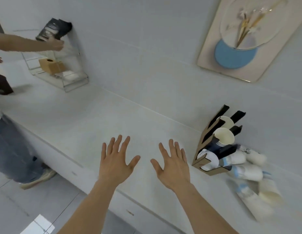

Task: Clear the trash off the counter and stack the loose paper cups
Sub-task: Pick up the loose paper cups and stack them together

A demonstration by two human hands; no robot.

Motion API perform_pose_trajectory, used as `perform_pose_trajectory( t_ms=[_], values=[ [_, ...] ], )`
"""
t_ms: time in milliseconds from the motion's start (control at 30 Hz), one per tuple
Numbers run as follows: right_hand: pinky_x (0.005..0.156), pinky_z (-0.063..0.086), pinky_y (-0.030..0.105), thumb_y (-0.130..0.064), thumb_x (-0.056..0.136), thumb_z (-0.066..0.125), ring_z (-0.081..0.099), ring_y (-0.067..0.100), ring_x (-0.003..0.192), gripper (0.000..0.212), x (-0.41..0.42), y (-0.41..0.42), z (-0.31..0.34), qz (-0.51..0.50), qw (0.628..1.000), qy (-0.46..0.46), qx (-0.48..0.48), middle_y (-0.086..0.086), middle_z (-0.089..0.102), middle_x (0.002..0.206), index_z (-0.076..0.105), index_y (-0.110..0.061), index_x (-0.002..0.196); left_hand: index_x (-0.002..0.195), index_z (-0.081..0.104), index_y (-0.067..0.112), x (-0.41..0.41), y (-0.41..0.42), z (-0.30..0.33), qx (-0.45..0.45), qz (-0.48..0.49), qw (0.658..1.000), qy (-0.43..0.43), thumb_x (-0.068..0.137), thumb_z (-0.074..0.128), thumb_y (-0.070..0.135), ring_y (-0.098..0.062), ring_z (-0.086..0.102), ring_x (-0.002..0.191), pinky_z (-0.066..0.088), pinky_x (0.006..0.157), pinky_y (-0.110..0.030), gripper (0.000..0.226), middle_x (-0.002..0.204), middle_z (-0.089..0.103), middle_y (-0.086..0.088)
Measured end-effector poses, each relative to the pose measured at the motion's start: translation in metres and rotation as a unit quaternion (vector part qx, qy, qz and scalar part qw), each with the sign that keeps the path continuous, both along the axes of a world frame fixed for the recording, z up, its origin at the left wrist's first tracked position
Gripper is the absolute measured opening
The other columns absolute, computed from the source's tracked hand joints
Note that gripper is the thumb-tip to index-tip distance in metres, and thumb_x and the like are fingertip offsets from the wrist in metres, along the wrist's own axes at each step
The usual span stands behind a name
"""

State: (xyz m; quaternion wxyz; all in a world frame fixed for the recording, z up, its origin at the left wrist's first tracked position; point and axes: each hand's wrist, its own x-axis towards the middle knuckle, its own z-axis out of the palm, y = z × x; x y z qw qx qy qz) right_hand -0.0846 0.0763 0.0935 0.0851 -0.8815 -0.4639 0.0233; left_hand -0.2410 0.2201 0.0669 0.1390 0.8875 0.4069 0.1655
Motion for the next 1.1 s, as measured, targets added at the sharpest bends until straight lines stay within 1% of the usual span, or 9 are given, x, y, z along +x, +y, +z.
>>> perform_pose_trajectory(
  t_ms=[100, 400, 567, 633, 767, 833, 933, 1033, 1100],
  values=[
    [0.129, 0.009, 0.050, -0.069, 0.097, 0.029, 0.006, 0.033, 0.159, 0.075, 0.030, -0.031, 0.018, -0.052, 0.998, -0.024, 0.036, 0.012, 0.012, 0.172, 0.028, -0.029, 0.160, 0.160, 0.017, 0.034, 0.044, -0.017, 0.018, 0.020, -0.055, 0.998, -0.018, 0.088, 0.025, 0.079, -0.026, 0.010, 0.157, 0.004, 0.127, -0.050, 0.085, 0.168, 0.020, -0.001],
    [0.128, 0.011, 0.048, -0.067, 0.094, 0.028, 0.010, 0.033, 0.159, 0.074, 0.112, -0.153, 0.047, -0.203, 0.975, -0.036, 0.079, 0.011, 0.017, 0.171, 0.032, -0.031, 0.158, 0.158, 0.027, 0.030, 0.171, -0.107, 0.051, 0.052, -0.209, 0.975, -0.063, 0.088, 0.033, 0.076, -0.029, 0.021, 0.154, 0.012, 0.126, -0.050, 0.084, 0.165, 0.030, -0.004],
    [0.125, 0.026, 0.049, -0.068, 0.094, 0.034, 0.025, 0.033, 0.155, 0.071, 0.153, -0.221, 0.035, -0.280, 0.954, -0.027, 0.103, 0.012, 0.032, 0.165, 0.043, -0.028, 0.152, 0.156, 0.032, 0.029, 0.230, -0.168, 0.052, 0.061, -0.276, 0.957, -0.063, 0.087, 0.041, 0.071, -0.028, 0.027, 0.152, 0.015, 0.125, -0.049, 0.081, 0.162, 0.034, -0.001],
    [0.124, 0.027, 0.047, -0.063, 0.097, 0.039, 0.028, 0.032, 0.154, 0.067, 0.168, -0.248, 0.028, -0.308, 0.945, -0.003, 0.107, 0.012, 0.034, 0.164, 0.045, -0.027, 0.152, 0.154, 0.036, 0.027, 0.252, -0.194, 0.051, 0.070, -0.300, 0.949, -0.065, 0.087, 0.044, 0.068, -0.026, 0.031, 0.149, 0.019, 0.124, -0.048, 0.079, 0.160, 0.038, 0.000],
    [0.114, 0.037, 0.041, -0.037, 0.099, 0.051, 0.043, 0.031, 0.142, 0.055, 0.205, -0.301, 0.009, -0.353, 0.931, 0.061, 0.070, 0.009, 0.041, 0.159, 0.042, -0.024, 0.152, 0.153, 0.037, 0.027, 0.297, -0.246, 0.046, 0.068, -0.374, 0.922, -0.076, 0.086, 0.054, 0.059, -0.021, 0.034, 0.147, 0.019, 0.125, -0.042, 0.075, 0.156, 0.041, 0.004],
    [0.105, 0.045, 0.038, -0.023, 0.095, 0.052, 0.051, 0.028, 0.132, 0.055, 0.219, -0.324, -0.005, -0.358, 0.927, 0.106, 0.037, 0.003, 0.047, 0.151, 0.043, -0.025, 0.150, 0.153, 0.032, 0.030, 0.317, -0.267, 0.036, 0.059, -0.411, 0.909, -0.043, 0.085, 0.057, 0.047, -0.020, 0.031, 0.148, 0.017, 0.125, -0.039, 0.075, 0.157, 0.036, 0.006],
    [0.096, 0.050, 0.035, -0.011, 0.091, 0.053, 0.054, 0.026, 0.127, 0.062, 0.236, -0.354, -0.028, -0.346, 0.922, 0.174, -0.011, -0.001, 0.049, 0.146, 0.042, -0.029, 0.150, 0.155, 0.015, 0.037, 0.342, -0.294, 0.014, 0.030, -0.443, 0.895, 0.035, 0.080, 0.061, 0.024, -0.016, 0.023, 0.150, 0.012, 0.126, -0.034, 0.089, 0.160, 0.026, 0.011],
    [0.095, 0.049, 0.033, -0.009, 0.090, 0.056, 0.056, 0.025, 0.127, 0.070, 0.245, -0.372, -0.056, -0.326, 0.914, 0.237, -0.039, -0.001, 0.051, 0.141, 0.036, -0.033, 0.152, 0.157, 0.009, 0.039, 0.351, -0.312, -0.018, 0.014, -0.473, 0.875, 0.106, 0.079, 0.062, 0.013, -0.015, 0.018, 0.152, 0.004, 0.125, -0.029, 0.098, 0.162, 0.021, 0.013],
    [0.098, 0.048, 0.032, -0.015, 0.091, 0.060, 0.056, 0.022, 0.128, 0.068, 0.245, -0.378, -0.077, -0.315, 0.907, 0.277, -0.044, -0.003, 0.054, 0.138, 0.036, -0.035, 0.152, 0.158, 0.003, 0.040, 0.348, -0.321, -0.039, 0.012, -0.495, 0.852, 0.171, 0.078, 0.065, 0.010, -0.015, 0.009, 0.155, -0.003, 0.125, -0.031, 0.105, 0.166, 0.013, 0.013]
  ],
)
